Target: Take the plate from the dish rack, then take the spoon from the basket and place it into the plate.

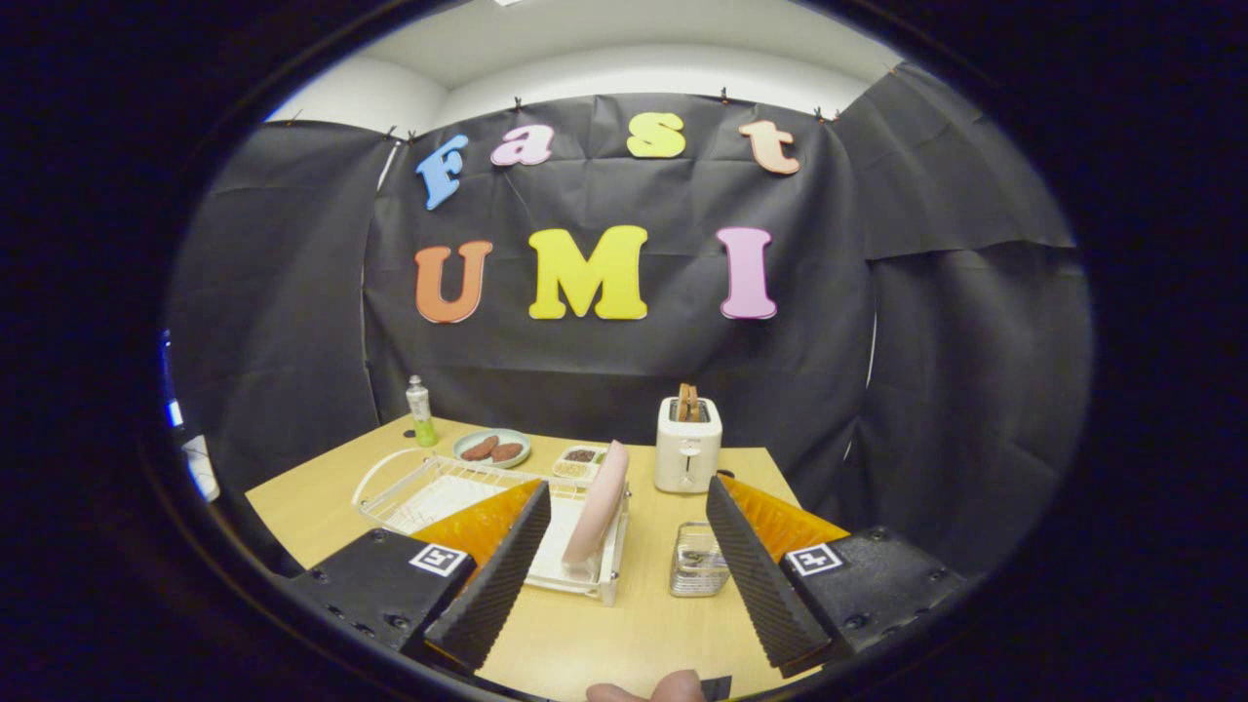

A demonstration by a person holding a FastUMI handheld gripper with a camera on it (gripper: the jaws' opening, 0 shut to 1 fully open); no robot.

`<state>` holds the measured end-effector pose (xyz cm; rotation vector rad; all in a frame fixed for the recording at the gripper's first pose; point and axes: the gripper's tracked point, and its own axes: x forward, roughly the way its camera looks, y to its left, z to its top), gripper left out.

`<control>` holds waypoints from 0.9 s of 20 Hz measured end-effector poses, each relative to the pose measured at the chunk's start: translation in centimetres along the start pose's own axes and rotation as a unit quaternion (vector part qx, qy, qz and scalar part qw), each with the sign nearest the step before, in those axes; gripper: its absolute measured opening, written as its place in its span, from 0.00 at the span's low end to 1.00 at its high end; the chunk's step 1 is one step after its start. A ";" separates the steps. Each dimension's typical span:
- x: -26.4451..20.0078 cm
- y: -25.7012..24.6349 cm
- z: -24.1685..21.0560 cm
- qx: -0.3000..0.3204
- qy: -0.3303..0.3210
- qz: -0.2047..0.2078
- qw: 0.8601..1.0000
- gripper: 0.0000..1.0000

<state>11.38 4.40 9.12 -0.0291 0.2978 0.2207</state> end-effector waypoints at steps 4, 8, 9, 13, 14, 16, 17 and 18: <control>4.8 0.1 1.6 0.000 0.070 0.004 0.998 1.00; 9.7 0.4 1.4 0.006 0.155 0.018 0.988 1.00; 10.8 0.6 1.0 0.019 0.175 0.025 0.984 1.00; 15.1 1.4 -0.1 0.044 0.246 0.028 0.968 1.00; 16.0 1.5 -0.7 0.045 0.264 0.026 0.963 1.00; 17.6 1.7 -2.2 0.059 0.299 0.021 0.952 1.00; 18.4 1.7 -2.7 0.066 0.310 0.021 0.948 1.00; 19.1 1.8 -3.2 0.072 0.318 0.019 0.945 1.00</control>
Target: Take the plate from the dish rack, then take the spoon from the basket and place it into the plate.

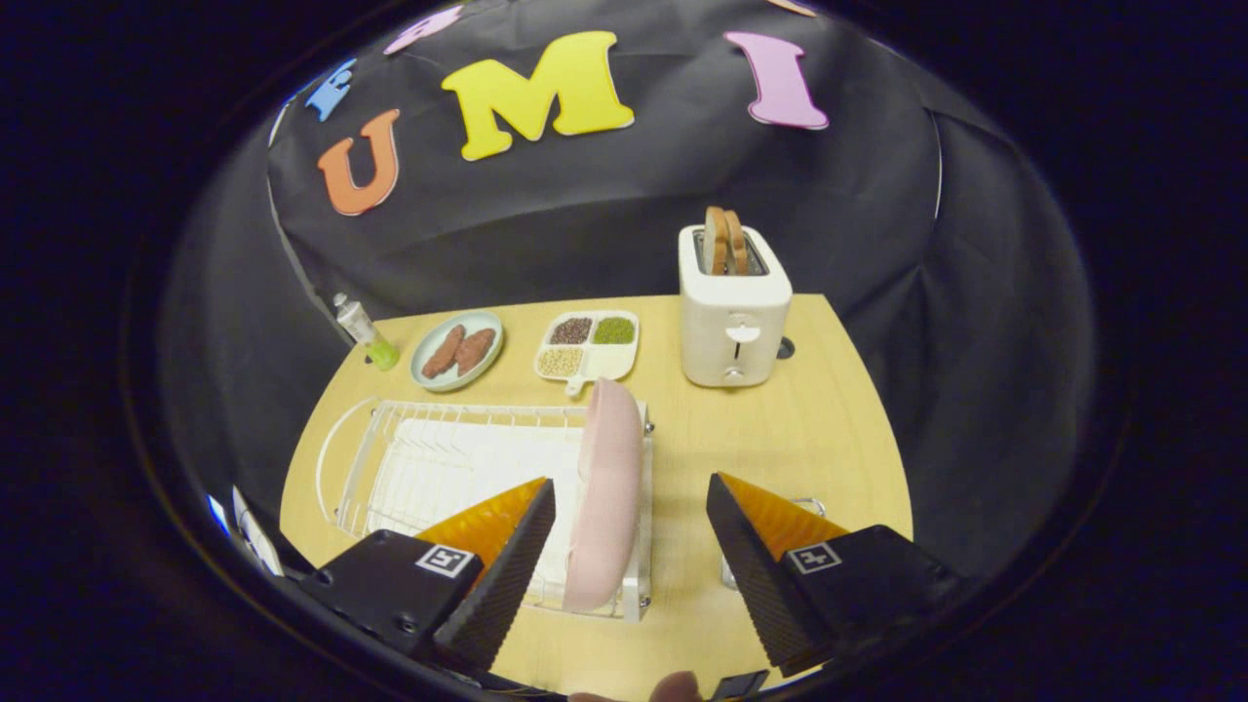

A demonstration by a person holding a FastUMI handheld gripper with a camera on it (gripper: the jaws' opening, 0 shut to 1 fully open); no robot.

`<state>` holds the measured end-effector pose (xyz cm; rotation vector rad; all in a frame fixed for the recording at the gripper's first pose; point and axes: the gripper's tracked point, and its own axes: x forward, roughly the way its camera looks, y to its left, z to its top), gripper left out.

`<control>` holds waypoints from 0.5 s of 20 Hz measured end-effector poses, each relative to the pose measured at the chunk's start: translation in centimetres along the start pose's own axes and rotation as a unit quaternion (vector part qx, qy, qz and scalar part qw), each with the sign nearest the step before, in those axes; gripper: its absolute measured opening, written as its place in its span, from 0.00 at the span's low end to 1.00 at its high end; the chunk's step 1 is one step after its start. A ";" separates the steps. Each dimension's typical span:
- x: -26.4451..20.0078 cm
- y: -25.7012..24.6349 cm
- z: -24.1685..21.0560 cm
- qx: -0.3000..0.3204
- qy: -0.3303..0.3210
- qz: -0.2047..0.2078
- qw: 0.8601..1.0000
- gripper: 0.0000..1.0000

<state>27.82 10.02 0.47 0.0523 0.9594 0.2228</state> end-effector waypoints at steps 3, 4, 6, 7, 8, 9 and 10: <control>1.9 0.2 0.2 0.014 0.017 -0.005 1.000 0.92; 2.5 0.3 0.0 0.018 0.028 -0.005 0.999 0.87; 3.5 0.6 -0.3 0.030 0.044 -0.003 0.999 0.81; 3.9 0.7 -0.7 0.037 0.051 -0.003 0.998 0.77; 4.1 0.7 -0.7 0.046 0.058 -0.007 0.997 0.74; 4.6 0.5 -1.0 0.055 0.066 -0.016 0.996 0.70; 4.9 0.2 -1.4 0.061 0.073 -0.028 0.995 0.63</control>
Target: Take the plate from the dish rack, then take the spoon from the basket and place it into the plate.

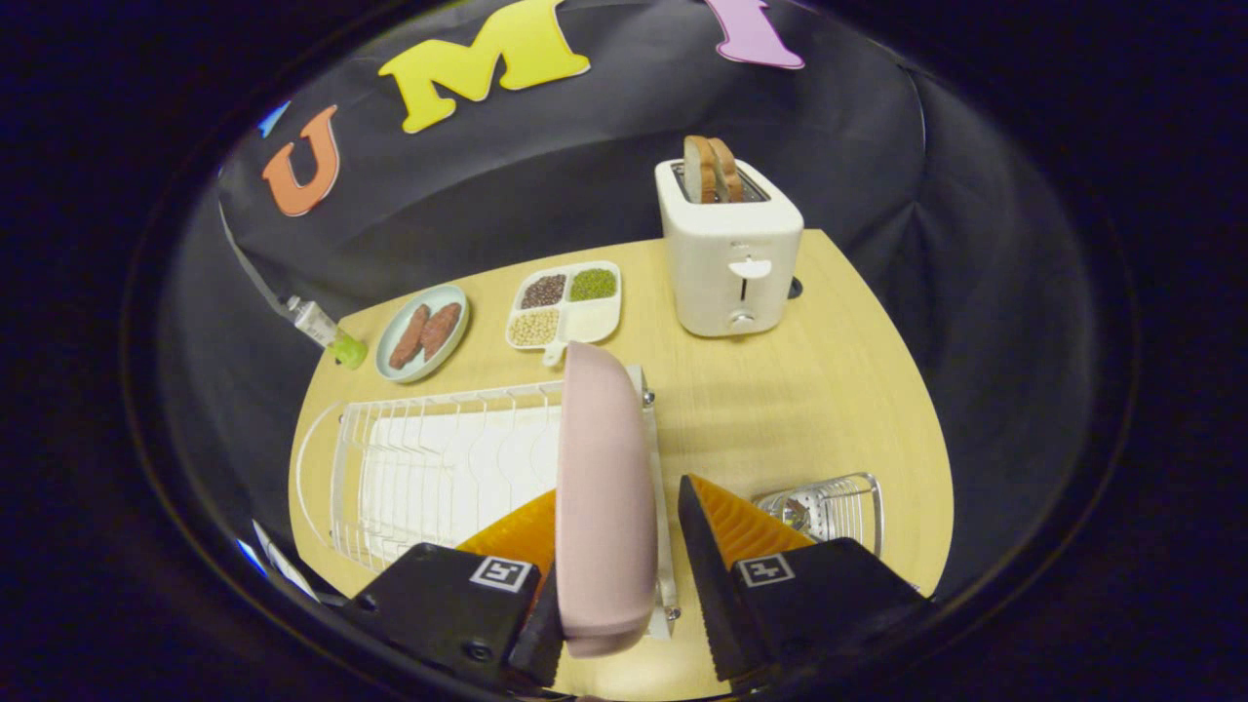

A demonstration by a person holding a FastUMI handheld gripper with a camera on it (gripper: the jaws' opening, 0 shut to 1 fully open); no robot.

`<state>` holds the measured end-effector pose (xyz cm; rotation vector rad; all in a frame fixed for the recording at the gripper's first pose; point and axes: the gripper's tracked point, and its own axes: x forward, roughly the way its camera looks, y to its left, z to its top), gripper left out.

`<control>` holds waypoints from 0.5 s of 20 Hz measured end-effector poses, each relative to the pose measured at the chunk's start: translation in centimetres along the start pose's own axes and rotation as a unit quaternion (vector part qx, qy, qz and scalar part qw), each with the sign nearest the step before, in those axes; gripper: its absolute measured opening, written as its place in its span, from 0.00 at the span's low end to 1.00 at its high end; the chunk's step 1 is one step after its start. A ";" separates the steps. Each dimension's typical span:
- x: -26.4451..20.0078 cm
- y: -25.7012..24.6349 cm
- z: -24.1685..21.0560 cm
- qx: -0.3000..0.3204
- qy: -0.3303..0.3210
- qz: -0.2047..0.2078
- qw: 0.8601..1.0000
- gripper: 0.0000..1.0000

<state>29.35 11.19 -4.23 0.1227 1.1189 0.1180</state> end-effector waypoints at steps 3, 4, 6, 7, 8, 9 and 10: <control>0.0 0.3 -0.2 0.009 0.006 -0.020 1.000 0.49; -0.2 0.2 -0.2 0.012 0.005 -0.036 0.999 0.40; -0.7 0.1 0.1 0.013 -0.003 -0.061 0.998 0.38; -0.9 0.3 0.2 0.013 -0.006 -0.071 0.997 0.37; -1.2 0.5 0.3 0.012 -0.010 -0.079 0.997 0.37; -1.5 0.6 0.3 0.009 -0.011 -0.089 0.996 0.37; -1.8 0.7 0.2 0.006 -0.009 -0.102 0.995 0.37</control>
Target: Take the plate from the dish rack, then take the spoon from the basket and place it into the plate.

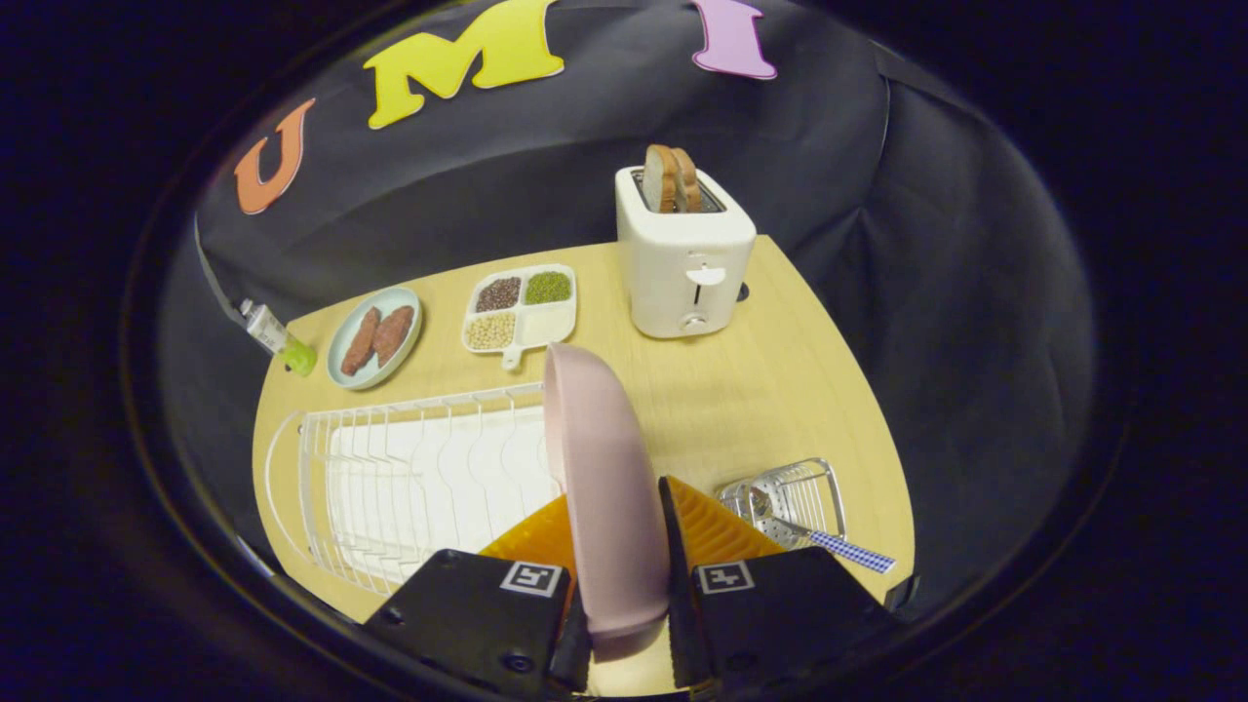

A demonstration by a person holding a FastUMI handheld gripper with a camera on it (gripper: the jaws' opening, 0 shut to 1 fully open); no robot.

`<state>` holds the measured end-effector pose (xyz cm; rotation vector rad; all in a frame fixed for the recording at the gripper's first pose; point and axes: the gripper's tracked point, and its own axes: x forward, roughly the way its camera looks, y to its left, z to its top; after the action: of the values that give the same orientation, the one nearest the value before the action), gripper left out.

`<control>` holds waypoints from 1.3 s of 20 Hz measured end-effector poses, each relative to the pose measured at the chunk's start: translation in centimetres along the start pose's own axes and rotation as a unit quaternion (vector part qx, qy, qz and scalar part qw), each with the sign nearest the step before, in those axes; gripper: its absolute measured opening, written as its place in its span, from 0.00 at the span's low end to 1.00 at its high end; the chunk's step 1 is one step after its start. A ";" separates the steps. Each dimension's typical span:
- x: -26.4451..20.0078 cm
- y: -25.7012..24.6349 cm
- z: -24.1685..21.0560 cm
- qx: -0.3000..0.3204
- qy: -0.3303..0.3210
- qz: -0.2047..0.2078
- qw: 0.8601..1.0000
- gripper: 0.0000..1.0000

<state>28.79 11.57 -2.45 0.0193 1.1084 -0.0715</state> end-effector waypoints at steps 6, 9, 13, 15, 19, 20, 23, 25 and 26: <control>-4.4 -0.6 1.7 -0.033 -0.048 -0.039 0.998 0.35; -7.0 1.1 -0.9 -0.023 -0.060 0.046 0.997 0.35; -8.4 1.7 -8.1 0.001 -0.056 0.159 0.986 0.35; -8.2 1.4 -12.3 0.018 -0.047 0.191 0.980 0.34; -5.9 1.0 -19.7 0.065 -0.005 0.239 0.969 0.34; -5.1 1.0 -21.1 0.083 0.009 0.252 0.964 0.34; -2.4 1.7 -24.9 0.122 0.055 0.287 0.949 0.34; -0.7 2.0 -26.3 0.134 0.074 0.299 0.942 0.34; -0.1 2.2 -26.7 0.139 0.083 0.303 0.939 0.34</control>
<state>5.07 15.11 -14.33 0.6294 1.2117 0.3334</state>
